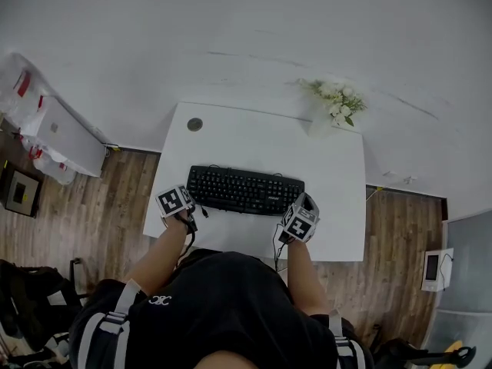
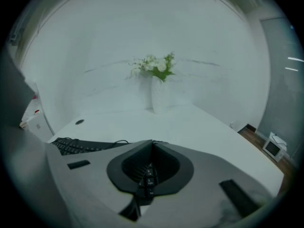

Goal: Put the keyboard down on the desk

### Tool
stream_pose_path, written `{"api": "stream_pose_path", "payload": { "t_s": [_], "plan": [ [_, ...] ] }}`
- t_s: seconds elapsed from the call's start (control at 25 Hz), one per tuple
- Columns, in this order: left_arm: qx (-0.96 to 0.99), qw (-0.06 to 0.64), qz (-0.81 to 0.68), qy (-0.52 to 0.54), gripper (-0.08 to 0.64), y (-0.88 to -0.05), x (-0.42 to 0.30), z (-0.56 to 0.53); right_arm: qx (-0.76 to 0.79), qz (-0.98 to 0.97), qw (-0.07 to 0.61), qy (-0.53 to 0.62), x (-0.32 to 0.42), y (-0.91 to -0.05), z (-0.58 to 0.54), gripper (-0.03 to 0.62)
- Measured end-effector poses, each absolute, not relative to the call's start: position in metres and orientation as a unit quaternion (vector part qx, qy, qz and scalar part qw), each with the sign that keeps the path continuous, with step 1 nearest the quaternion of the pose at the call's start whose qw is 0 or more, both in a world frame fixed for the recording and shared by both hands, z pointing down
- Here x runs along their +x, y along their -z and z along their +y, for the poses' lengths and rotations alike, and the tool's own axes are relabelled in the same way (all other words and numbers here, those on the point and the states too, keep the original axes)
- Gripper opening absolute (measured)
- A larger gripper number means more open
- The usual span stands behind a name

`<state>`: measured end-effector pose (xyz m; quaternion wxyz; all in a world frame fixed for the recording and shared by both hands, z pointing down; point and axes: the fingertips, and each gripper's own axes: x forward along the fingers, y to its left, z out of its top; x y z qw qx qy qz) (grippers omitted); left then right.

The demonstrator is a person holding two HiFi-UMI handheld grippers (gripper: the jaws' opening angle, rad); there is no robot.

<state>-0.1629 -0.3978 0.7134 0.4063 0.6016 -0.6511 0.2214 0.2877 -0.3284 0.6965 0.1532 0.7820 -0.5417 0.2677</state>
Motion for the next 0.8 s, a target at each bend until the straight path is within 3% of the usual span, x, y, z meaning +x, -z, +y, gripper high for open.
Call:
{"api": "stream_pose_path", "payload": {
  "t_s": [0.4, 0.8],
  "plan": [
    [0.796, 0.198, -0.551, -0.151, 0.002, -0.586, -0.066, -0.431, 0.725, -0.671, 0.040, -0.153, 0.235, -0.574, -0.374, 0.005],
    [0.858, 0.052, -0.505, -0.073, 0.002, -0.463, -0.011, -0.420, 0.668, -0.740, -0.061, -0.054, 0.197, -0.436, -0.376, 0.003]
  ]
}}
